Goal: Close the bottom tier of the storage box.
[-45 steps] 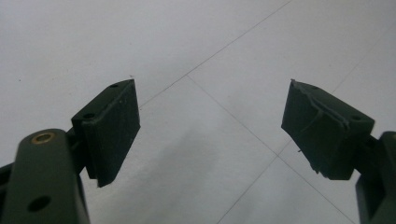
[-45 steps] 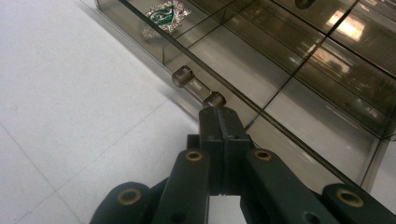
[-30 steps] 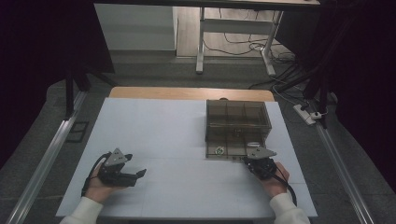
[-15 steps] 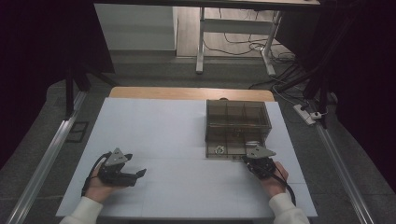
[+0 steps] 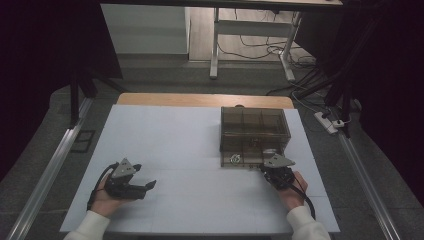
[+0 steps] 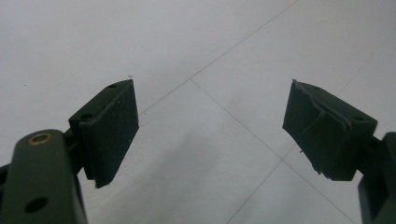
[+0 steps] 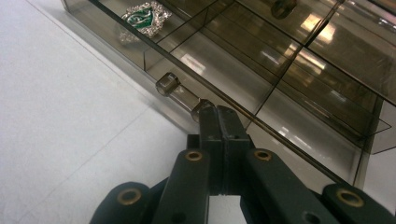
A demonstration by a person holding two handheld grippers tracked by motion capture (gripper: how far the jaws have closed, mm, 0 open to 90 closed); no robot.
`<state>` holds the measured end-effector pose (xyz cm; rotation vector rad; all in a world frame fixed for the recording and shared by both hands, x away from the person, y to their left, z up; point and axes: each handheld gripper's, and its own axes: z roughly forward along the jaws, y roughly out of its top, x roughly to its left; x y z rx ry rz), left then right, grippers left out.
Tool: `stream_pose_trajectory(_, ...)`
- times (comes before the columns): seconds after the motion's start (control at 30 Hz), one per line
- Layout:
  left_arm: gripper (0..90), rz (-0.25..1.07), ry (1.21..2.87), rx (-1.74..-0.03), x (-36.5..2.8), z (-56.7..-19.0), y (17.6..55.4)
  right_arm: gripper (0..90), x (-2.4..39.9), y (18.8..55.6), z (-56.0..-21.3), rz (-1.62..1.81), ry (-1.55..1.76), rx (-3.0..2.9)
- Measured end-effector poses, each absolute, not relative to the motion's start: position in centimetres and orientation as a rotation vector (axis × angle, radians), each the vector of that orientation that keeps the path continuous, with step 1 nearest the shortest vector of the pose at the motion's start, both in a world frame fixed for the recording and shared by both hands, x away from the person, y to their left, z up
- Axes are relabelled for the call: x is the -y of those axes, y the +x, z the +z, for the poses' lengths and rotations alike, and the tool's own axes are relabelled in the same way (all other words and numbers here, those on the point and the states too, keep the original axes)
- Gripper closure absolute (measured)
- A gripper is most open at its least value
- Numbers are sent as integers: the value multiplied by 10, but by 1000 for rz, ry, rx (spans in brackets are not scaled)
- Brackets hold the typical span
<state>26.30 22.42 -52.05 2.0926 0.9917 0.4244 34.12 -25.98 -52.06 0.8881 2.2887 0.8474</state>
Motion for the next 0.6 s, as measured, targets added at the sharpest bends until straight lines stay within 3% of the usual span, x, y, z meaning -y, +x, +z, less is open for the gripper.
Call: stream_pose_trajectory(0.6, 176, 433, 2074, -992, -227, -518, 263, 897, 260, 350, -522, 868, 891, -2271)
